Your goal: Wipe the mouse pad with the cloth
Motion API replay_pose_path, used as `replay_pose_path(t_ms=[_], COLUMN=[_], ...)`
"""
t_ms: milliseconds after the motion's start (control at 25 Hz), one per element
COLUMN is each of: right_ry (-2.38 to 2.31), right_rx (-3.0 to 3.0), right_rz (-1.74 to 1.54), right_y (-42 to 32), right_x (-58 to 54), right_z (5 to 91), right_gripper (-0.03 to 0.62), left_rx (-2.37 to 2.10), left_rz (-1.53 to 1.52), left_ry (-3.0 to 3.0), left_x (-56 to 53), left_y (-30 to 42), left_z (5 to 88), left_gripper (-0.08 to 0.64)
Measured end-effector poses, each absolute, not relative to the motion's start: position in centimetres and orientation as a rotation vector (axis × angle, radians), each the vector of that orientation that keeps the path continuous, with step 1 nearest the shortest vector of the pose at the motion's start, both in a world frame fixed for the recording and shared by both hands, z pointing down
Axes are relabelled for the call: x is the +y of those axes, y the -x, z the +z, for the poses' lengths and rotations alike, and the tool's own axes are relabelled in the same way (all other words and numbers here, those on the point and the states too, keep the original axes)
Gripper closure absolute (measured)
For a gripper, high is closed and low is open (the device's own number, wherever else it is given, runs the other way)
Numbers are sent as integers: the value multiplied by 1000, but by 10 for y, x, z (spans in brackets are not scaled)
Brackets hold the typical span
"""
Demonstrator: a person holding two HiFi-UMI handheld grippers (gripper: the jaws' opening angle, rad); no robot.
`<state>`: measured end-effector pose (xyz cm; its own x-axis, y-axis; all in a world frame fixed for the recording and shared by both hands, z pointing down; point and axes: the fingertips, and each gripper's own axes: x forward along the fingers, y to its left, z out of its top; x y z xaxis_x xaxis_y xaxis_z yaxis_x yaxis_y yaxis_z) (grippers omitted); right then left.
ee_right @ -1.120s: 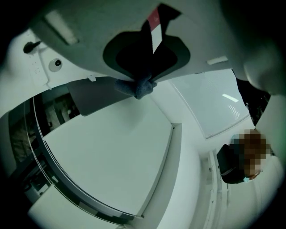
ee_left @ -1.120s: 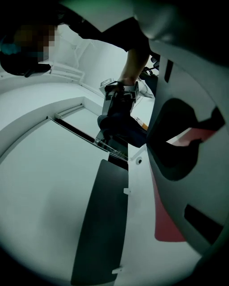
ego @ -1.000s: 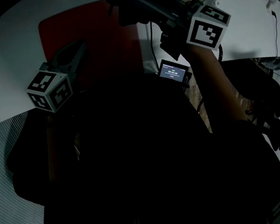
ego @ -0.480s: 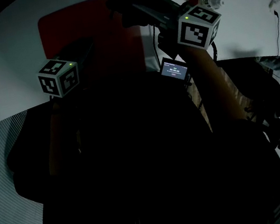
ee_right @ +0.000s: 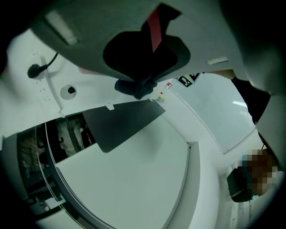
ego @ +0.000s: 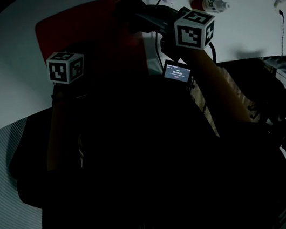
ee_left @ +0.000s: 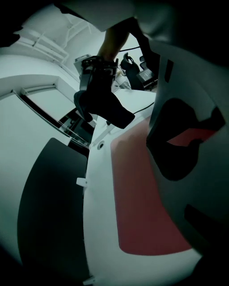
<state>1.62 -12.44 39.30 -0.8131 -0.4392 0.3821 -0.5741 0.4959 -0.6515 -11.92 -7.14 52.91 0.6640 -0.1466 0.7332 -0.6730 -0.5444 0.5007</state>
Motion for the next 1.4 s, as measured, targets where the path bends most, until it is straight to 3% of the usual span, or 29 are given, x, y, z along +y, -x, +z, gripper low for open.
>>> replay_pose_path(t_ms=[560, 1240, 1400], right_ry=[-712, -648, -606], right_rx=[-2424, -2341, -2306], right_rz=[1324, 1289, 1098], right_y=[7, 15, 12], right_x=[-106, -109, -117], right_z=[464, 511, 531], right_gripper=[554, 554, 554], left_rx=[-663, -626, -624], left_rz=[1070, 1081, 1116], left_ry=[-1804, -1819, -1831], left_x=[-42, -40, -40], left_y=[142, 141, 141], left_z=[626, 628, 627], left_gripper=[552, 554, 554])
